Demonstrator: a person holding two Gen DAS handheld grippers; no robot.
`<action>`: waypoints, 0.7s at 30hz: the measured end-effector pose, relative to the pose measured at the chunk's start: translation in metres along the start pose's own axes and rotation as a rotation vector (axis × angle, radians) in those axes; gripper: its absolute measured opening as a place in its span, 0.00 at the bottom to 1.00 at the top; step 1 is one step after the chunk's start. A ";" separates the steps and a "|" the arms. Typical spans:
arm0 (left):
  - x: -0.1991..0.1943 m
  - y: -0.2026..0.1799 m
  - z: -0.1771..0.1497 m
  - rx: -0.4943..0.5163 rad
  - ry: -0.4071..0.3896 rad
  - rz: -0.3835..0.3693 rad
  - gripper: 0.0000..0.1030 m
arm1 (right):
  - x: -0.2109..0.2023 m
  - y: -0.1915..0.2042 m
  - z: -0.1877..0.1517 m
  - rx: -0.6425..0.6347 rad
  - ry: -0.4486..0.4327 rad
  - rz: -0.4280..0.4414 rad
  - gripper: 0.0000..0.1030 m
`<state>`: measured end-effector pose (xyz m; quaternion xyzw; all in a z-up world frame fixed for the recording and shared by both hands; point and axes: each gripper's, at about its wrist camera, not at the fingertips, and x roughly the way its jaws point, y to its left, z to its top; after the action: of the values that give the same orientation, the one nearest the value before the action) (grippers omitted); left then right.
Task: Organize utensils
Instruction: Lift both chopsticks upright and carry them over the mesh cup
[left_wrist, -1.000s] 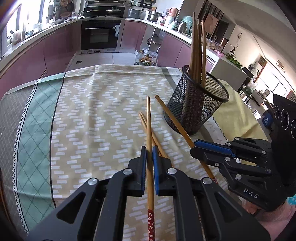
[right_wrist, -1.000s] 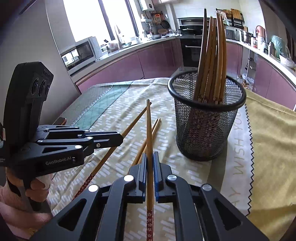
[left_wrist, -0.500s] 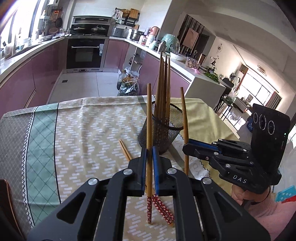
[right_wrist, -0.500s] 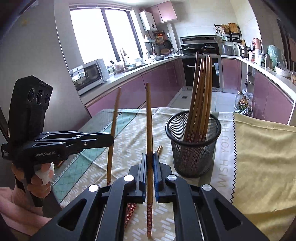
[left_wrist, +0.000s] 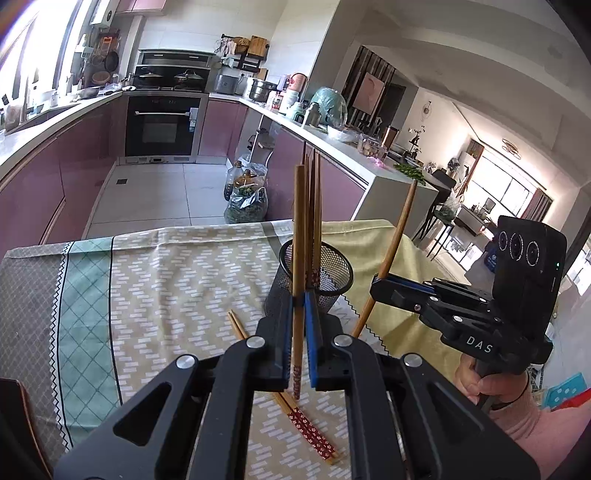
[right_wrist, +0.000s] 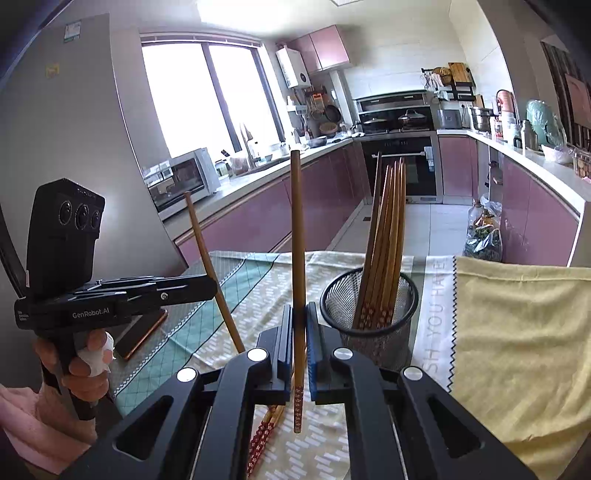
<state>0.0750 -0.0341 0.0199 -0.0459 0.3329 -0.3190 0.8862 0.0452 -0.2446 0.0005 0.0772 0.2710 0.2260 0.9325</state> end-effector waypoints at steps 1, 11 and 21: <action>-0.001 -0.001 0.002 0.002 -0.005 -0.001 0.07 | -0.002 -0.001 0.003 -0.003 -0.009 -0.002 0.06; 0.000 -0.014 0.031 0.022 -0.058 -0.039 0.06 | -0.013 -0.007 0.033 -0.024 -0.074 -0.026 0.06; 0.000 -0.024 0.060 0.047 -0.096 -0.054 0.01 | -0.014 -0.010 0.057 -0.048 -0.101 -0.032 0.06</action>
<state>0.0990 -0.0611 0.0735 -0.0495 0.2811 -0.3479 0.8930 0.0698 -0.2613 0.0520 0.0619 0.2194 0.2133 0.9500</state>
